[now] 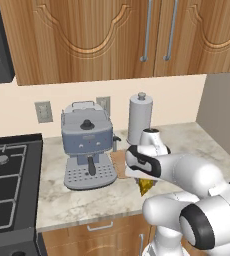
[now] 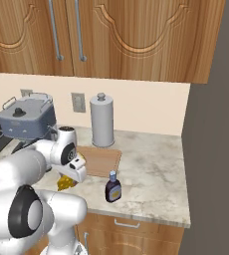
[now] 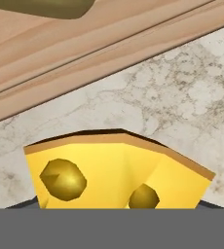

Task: Retrieve the reheated potato from the microwave, then place the potato, cheese, and condiment on the cutting board.

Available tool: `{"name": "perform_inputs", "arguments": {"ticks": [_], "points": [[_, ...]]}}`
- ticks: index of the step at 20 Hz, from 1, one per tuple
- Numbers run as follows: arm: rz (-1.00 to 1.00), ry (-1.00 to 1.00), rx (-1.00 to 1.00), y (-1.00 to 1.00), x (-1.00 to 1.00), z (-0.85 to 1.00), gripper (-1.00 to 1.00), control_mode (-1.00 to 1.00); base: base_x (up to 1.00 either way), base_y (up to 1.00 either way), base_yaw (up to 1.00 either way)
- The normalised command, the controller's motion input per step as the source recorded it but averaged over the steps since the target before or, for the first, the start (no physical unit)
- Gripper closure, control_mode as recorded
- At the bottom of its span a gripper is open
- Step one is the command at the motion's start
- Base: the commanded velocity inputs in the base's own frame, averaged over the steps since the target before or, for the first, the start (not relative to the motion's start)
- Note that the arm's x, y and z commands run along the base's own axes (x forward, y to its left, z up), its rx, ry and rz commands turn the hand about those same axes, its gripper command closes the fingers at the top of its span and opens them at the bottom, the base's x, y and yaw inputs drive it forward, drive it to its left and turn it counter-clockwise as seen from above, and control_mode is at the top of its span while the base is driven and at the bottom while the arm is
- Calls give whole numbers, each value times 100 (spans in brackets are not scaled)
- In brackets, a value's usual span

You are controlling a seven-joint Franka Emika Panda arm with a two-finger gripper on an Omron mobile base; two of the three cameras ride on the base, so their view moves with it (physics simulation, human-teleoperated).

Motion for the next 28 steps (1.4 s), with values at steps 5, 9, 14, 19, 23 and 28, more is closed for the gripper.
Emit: {"name": "perform_inputs", "arguments": {"ticks": [5, 9, 14, 19, 23, 28], "points": [[0, 0, 0, -10, -6, 15, 100, -100, 0, 0, 0], [0, 0, 0, -11, -4, 46, 100, -100, 0, 0, 0], [0, 0, 0, -10, 1, 61, 100, -100, 0, 0, 0], [9, -9, 0, -12, 14, 43, 100, -100, 0, 0, 0], [21, -18, 0, -13, 13, 31, 100, -100, 0, 0, 0], [25, -16, 0, -13, 22, 16, 100, -100, 0, 0, 0]]}}
